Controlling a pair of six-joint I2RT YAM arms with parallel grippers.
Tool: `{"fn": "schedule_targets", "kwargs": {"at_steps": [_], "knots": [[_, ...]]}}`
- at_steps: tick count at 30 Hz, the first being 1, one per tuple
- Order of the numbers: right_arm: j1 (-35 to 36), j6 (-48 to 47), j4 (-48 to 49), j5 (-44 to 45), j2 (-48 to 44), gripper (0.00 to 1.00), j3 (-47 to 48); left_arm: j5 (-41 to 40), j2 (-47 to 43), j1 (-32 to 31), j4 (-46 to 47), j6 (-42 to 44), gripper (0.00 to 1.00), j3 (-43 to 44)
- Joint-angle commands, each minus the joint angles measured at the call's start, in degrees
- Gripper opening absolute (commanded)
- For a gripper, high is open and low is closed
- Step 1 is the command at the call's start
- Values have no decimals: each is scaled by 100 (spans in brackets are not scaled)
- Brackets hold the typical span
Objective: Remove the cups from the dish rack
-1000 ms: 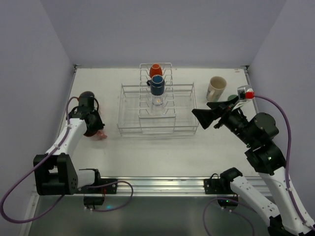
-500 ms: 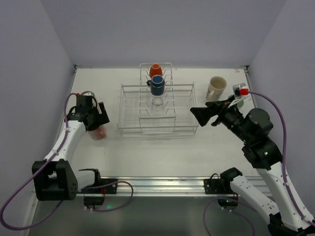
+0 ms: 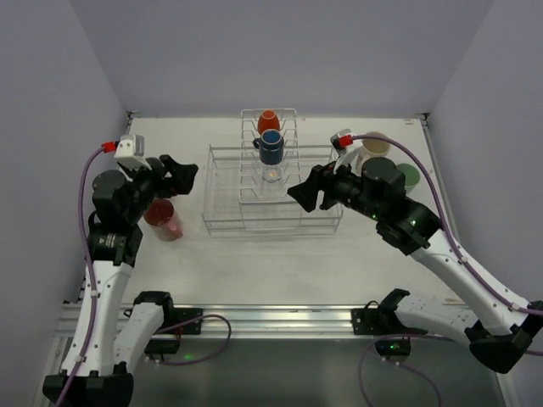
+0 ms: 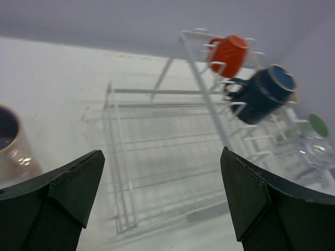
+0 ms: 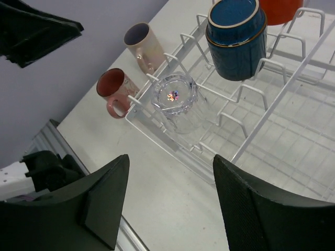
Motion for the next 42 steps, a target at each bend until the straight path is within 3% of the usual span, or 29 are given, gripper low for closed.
{"fn": "schedule_targets", "kwargs": {"at_steps": [1, 4, 8, 17, 29, 32, 33, 37, 42], "knots": [[115, -616, 220, 253, 184, 66, 417, 1672, -422, -273, 1317, -257, 100, -449], [159, -1029, 178, -63, 562, 66, 706, 2094, -818, -397, 2027, -292, 99, -854], [176, -1286, 98, 6, 1080, 72, 1023, 2281, -1205, -677, 2522, -232, 95, -1241], [255, -1576, -139, 50, 1792, 74, 1613, 1956, -1355, -1126, 1899, 244, 89, -1206], [484, -1655, -315, 260, 2435, 73, 1789, 1789, -1302, -1144, 1846, 287, 88, -1206], [502, -1629, -184, 419, 2426, 66, 1789, 1789, -1285, -1144, 1846, 279, 88, -1198], [502, -1603, -140, 445, 2409, 53, 1789, 1789, -1293, -1153, 1846, 279, 88, -1198], [519, -1410, 62, 533, 2251, 35, 1815, 1824, -1258, -1144, 1933, 157, 88, -1206], [519, -919, 457, 700, 1663, 27, 1535, 2420, -1065, -1153, 2522, -537, 88, -1198]]}}
